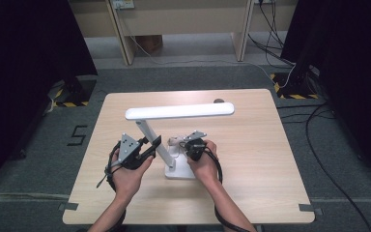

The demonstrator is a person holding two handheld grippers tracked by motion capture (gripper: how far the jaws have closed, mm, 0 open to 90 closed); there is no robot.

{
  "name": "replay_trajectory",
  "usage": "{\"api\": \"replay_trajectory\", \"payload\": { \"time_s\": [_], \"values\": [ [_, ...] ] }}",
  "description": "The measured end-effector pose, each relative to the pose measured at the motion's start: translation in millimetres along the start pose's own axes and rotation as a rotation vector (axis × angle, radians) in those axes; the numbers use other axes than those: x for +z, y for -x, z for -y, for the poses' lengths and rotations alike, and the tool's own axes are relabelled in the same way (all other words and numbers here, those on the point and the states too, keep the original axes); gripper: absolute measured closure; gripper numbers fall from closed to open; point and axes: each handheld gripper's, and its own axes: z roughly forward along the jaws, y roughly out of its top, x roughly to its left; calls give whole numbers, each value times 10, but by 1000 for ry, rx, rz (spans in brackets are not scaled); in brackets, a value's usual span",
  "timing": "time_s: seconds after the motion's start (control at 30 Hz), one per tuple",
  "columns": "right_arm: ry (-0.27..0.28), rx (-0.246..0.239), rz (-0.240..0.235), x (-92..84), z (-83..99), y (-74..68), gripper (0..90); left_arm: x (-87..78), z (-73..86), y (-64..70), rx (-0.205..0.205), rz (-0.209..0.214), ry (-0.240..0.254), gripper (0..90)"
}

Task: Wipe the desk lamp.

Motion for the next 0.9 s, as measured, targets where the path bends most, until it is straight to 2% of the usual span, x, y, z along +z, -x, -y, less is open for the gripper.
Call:
{"api": "replay_trajectory", "payload": {
  "time_s": [0.9],
  "values": [
    [-26, 33, 63, -99, 114, 265, 855, -3, 0, 2, 6, 0, -3, 635]
  ]
}}
